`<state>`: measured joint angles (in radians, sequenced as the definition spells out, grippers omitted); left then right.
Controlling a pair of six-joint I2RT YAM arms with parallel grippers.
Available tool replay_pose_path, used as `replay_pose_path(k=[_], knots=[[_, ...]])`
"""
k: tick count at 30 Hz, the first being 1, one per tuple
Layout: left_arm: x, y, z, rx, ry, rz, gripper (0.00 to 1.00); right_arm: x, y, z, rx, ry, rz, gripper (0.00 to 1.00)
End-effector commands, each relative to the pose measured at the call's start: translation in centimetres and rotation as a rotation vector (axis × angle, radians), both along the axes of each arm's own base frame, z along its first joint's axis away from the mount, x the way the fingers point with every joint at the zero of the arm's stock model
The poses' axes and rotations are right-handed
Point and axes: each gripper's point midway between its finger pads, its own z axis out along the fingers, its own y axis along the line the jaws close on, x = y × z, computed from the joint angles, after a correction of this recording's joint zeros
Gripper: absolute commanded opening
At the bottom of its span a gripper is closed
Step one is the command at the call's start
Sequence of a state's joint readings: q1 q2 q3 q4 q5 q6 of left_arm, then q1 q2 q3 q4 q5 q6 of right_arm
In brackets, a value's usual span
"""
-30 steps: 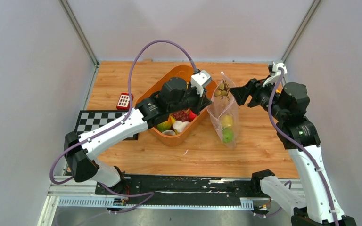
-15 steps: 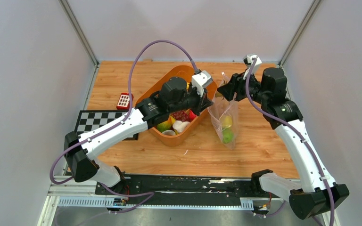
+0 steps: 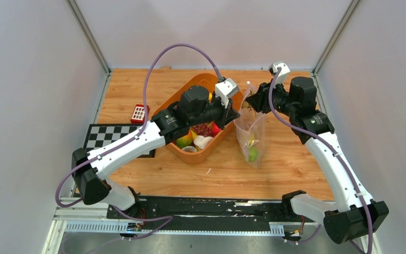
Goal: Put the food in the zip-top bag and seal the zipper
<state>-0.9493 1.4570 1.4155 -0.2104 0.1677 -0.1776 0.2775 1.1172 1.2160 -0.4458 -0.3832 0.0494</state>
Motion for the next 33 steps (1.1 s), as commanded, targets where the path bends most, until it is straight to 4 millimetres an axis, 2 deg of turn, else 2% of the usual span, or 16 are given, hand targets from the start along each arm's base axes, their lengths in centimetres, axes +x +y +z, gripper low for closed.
replay_pose_path(k=[1,5,7,9,12,16,19,22,29,33], knots=[[-0.2,-0.4,3.7,-0.085,-0.055,-0.016,0.00,0.5,0.6,1.2,0.011,-0.076,0.036,0.28],[-0.1,-0.5,3.6,-0.082,-0.053,-0.014,0.00,0.4,0.5,1.2,0.007,-0.079,0.030,0.19],[0.1,-0.4,3.5,-0.079,-0.054,-0.003,0.00,0.0,0.5,1.4,0.011,-0.083,0.038,0.11],[0.4,-0.2,3.3,-0.076,-0.052,0.021,0.00,-0.7,0.5,1.8,0.015,-0.085,0.048,0.07],[1.1,0.2,2.9,-0.059,-0.046,0.069,0.00,-1.8,0.2,2.9,0.021,-0.100,0.048,0.07],[1.7,0.4,2.2,-0.046,-0.030,0.106,0.00,-3.3,-0.2,5.2,0.045,-0.153,0.046,0.07],[1.9,0.4,1.8,-0.037,-0.020,0.117,0.00,-3.7,-0.1,6.0,0.060,-0.166,0.054,0.07],[1.8,0.3,1.7,-0.037,-0.015,0.112,0.00,-3.7,0.1,5.5,0.065,-0.134,0.058,0.07],[2.5,0.9,1.9,-0.040,-0.020,0.164,0.00,-5.1,0.6,2.1,0.044,-0.022,0.116,0.08],[2.5,0.9,2.8,-0.067,-0.030,0.168,0.00,-4.6,-0.3,-0.5,-0.027,0.054,0.078,0.09]])
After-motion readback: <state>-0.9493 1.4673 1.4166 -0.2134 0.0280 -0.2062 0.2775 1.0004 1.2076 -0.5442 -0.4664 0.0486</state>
